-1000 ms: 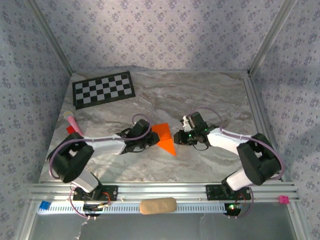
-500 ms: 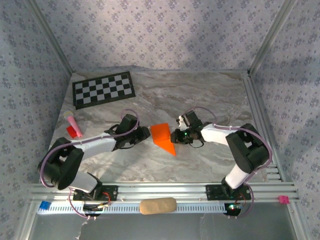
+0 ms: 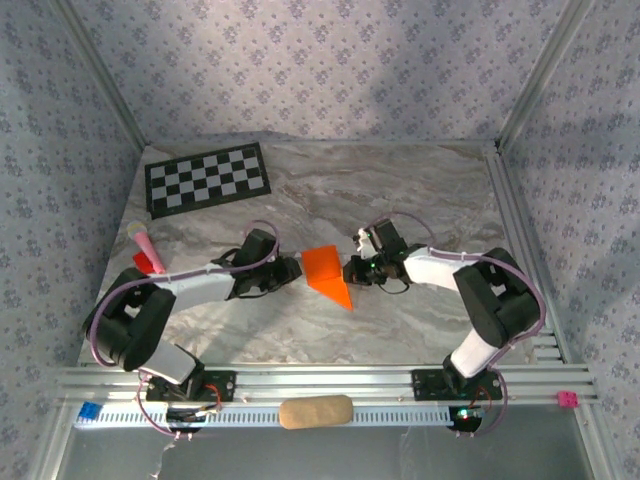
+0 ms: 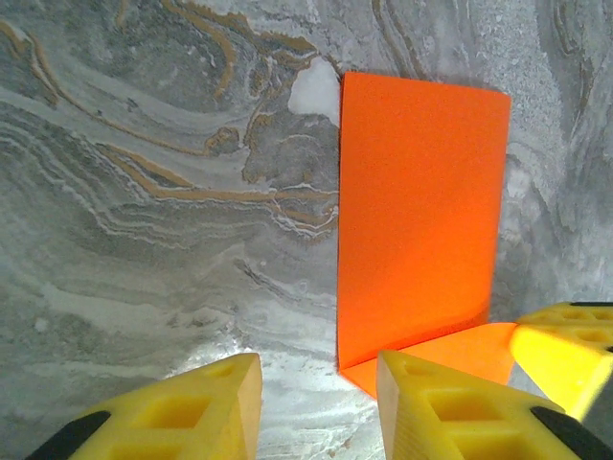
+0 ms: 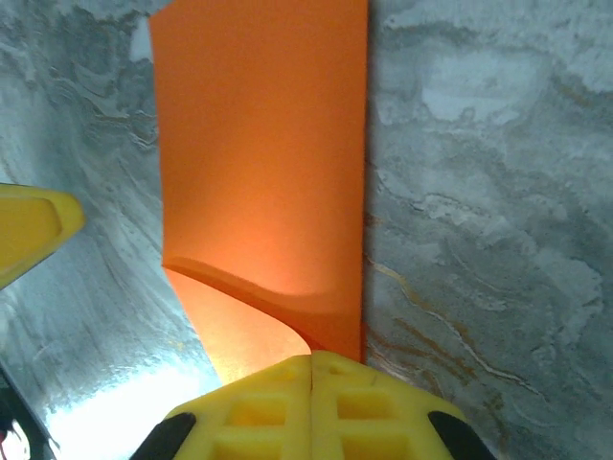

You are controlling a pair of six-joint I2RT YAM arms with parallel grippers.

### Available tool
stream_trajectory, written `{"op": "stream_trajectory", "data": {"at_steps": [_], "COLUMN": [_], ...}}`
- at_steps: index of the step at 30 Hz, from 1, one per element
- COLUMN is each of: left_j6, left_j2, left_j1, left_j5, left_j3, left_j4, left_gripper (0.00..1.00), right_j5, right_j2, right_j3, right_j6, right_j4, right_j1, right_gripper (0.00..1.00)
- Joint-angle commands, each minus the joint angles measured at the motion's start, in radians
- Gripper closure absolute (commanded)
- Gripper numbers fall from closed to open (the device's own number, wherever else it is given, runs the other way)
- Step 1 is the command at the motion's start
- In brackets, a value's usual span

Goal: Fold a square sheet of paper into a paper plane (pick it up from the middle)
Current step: Fourth fold the wing at the center of the table.

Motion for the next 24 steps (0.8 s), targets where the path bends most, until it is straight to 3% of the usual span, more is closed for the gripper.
{"op": "stream_trajectory", "data": {"at_steps": [1, 13, 24], "left_j6": [-0.007, -0.037, -0.045], "left_j2": [0.018, 0.086, 0.152], "left_j1": [0.014, 0.028, 0.026], "left_j5": [0.043, 0.133, 0.177], "left_j3": [0.022, 0.059, 0.102], "left_j4": [0.036, 0.106, 0.128], "left_gripper": [0.62, 0.54, 0.53], "right_j5": [-0.039, -0.146, -0.176], "right_j2": [-0.035, -0.082, -0.1], "right_j3": [-0.024, -0.092, -0.127], "right_j6": [0.01, 0.044, 0.06], "right_j4": [0.031, 0.151, 0.204], "right_j1": [-0.013, -0.047, -0.062], "right_gripper": [0.95, 0.97, 0.99]}}
